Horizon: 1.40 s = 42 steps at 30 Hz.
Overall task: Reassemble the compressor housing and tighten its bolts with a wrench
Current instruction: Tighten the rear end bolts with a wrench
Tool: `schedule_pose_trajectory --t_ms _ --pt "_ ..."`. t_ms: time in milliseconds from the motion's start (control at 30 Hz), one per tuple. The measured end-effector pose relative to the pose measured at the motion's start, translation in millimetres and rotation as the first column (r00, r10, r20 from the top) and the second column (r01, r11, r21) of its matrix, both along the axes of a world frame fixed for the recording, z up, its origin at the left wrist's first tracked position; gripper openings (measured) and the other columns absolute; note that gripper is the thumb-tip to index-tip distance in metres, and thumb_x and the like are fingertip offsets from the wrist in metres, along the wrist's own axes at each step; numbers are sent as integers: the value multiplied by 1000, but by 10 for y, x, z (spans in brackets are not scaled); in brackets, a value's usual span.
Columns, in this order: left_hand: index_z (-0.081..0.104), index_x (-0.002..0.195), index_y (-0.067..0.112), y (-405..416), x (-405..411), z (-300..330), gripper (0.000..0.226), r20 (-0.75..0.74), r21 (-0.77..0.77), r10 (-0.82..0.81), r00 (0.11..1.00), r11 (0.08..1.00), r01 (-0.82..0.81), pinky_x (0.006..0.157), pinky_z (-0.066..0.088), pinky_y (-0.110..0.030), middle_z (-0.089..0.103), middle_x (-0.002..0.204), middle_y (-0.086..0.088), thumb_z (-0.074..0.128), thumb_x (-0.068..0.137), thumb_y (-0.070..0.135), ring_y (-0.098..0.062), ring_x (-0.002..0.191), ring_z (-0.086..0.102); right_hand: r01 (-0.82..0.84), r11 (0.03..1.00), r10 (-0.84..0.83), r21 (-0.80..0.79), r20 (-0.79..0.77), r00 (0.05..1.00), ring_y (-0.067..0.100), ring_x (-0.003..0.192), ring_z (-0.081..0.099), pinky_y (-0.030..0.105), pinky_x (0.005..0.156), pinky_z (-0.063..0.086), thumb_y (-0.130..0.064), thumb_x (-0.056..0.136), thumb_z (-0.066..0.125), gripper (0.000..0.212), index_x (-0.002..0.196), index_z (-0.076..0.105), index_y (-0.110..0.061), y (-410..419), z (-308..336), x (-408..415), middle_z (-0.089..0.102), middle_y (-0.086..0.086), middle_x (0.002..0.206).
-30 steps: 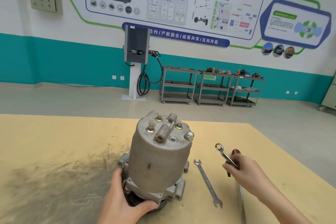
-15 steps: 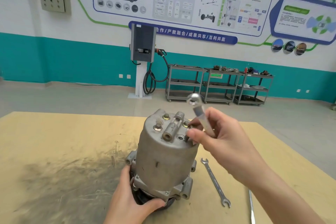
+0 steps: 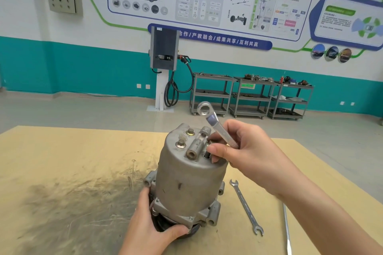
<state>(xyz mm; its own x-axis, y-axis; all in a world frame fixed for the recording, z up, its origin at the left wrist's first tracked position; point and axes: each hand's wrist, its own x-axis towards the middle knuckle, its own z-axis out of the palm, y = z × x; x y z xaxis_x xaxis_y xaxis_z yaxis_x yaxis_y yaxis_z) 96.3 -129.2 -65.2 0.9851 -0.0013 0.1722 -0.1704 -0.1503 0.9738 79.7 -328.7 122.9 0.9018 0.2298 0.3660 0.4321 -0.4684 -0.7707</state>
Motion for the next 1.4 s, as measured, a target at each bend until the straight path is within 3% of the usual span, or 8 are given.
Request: schedule_pose_trajectory --t_ms 233,333,633,767,933,1167,1267,1400 --pt "10 152 36 -7 -10 37 146 25 -6 9 1000 1000 -8 100 42 -32 40 122 35 84 28 59 -9 124 49 129 991 -124 -32 122 985 -1 54 52 15 49 40 -32 87 65 6 90 70 -28 -72 -67 -37 66 -11 70" --pt "9 152 38 -16 -16 36 145 31 0 9 999 1000 -9 99 41 -30 40 125 36 84 30 59 -6 124 48 301 950 -273 -85 239 932 12 55 53 30 53 44 -50 85 57 38 95 69 -16 -154 -172 -36 63 -4 67" --pt "-13 150 20 -51 13 -122 176 20 32 -21 1000 999 20 101 28 -21 21 134 28 82 14 79 -2 130 26 267 962 -247 -52 251 936 -2 50 46 10 48 33 -47 93 46 37 58 49 -36 -49 -475 10 50 -26 49" --pt "2 138 28 -94 -23 -135 156 82 -37 -12 997 999 15 90 32 2 17 132 34 77 14 86 22 118 30 247 969 -243 2 167 955 3 46 36 15 45 28 -61 84 40 49 84 67 -20 -115 -502 145 42 -17 46" --pt "15 136 45 -99 1 -105 146 159 -253 54 986 967 -12 97 42 -19 41 144 7 92 14 66 6 122 51 100 990 -97 98 -33 995 -6 48 44 6 47 33 -38 99 45 34 120 66 -21 -197 -441 372 49 -29 51" --pt "26 136 44 -82 94 -116 147 200 -261 6 980 964 47 86 44 -6 37 140 20 92 6 64 17 115 50 105 993 -105 52 -6 994 -9 66 51 7 59 36 -33 101 45 28 115 69 -34 -159 -371 583 57 -17 80" --pt "34 132 45 -62 137 -126 148 175 -339 10 985 940 50 96 42 -24 43 141 13 94 -4 54 0 120 53 204 960 -221 191 68 973 -6 77 52 10 66 39 -38 95 54 23 103 75 -34 -195 -450 526 53 -3 96" --pt "35 128 45 -86 108 -115 136 192 -276 2 981 960 52 79 44 -3 37 135 29 91 6 65 28 106 49 52 897 -55 438 -6 998 4 45 32 14 43 27 -44 78 66 28 96 78 -27 -262 -428 337 43 3 72"
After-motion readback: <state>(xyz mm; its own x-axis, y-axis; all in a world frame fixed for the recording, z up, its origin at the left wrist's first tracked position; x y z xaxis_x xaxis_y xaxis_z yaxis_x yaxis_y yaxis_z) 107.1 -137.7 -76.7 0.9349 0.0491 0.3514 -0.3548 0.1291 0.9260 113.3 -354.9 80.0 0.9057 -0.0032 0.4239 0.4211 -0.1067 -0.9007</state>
